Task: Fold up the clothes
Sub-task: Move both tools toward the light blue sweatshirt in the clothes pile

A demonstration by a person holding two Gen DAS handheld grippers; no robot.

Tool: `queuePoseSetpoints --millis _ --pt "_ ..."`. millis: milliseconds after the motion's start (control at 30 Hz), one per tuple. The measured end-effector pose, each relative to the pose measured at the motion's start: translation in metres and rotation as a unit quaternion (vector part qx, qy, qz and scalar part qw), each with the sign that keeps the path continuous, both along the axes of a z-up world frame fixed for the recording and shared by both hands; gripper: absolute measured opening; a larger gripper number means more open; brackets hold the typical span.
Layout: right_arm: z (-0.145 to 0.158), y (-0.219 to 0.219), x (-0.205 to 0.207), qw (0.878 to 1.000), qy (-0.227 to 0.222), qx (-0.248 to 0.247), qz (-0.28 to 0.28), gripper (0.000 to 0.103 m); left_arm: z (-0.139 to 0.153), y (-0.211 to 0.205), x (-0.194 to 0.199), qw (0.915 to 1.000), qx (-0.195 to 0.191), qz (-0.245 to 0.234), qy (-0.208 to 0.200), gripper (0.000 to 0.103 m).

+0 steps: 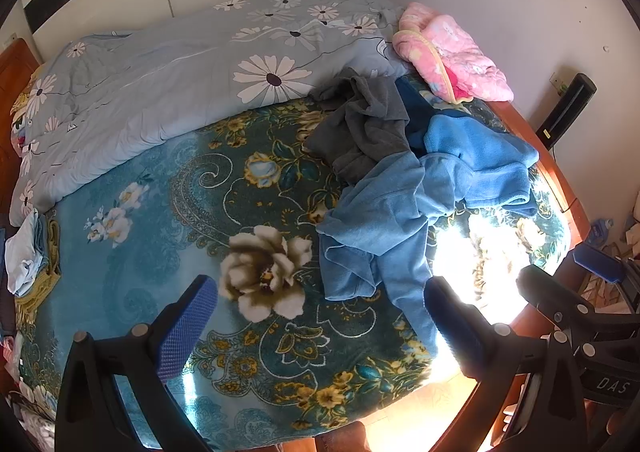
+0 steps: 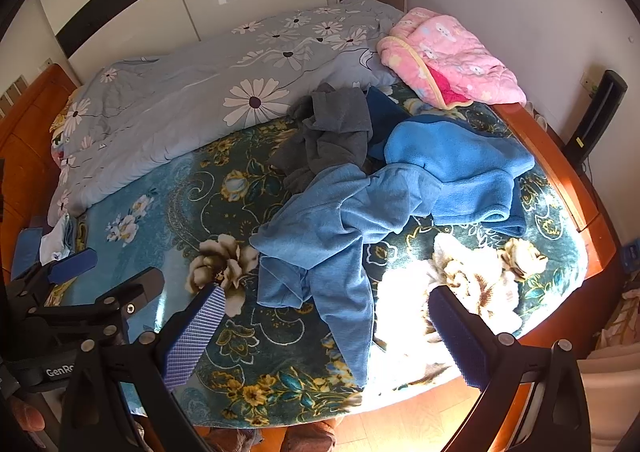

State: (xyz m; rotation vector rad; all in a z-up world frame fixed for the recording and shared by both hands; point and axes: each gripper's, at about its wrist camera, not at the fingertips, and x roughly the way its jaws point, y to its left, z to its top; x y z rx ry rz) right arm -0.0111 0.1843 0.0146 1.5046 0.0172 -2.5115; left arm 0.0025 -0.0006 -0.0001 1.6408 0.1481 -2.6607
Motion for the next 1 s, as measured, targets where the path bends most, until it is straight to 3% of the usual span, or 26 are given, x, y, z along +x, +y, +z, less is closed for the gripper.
queuePoseSetpoints --millis 733,1000 --pt "-0.002 0.014 -0.002 1.000 0.002 -0.011 0.009 0.103 -0.004 0.000 -0.008 0.9998 -0.012 0.014 0.000 0.103" --pt "-0.012 0.020 -0.014 1.000 0.001 -0.022 0.019 0.103 -0.021 -0.004 -0.017 0.9995 0.011 0.028 -0.013 0.103"
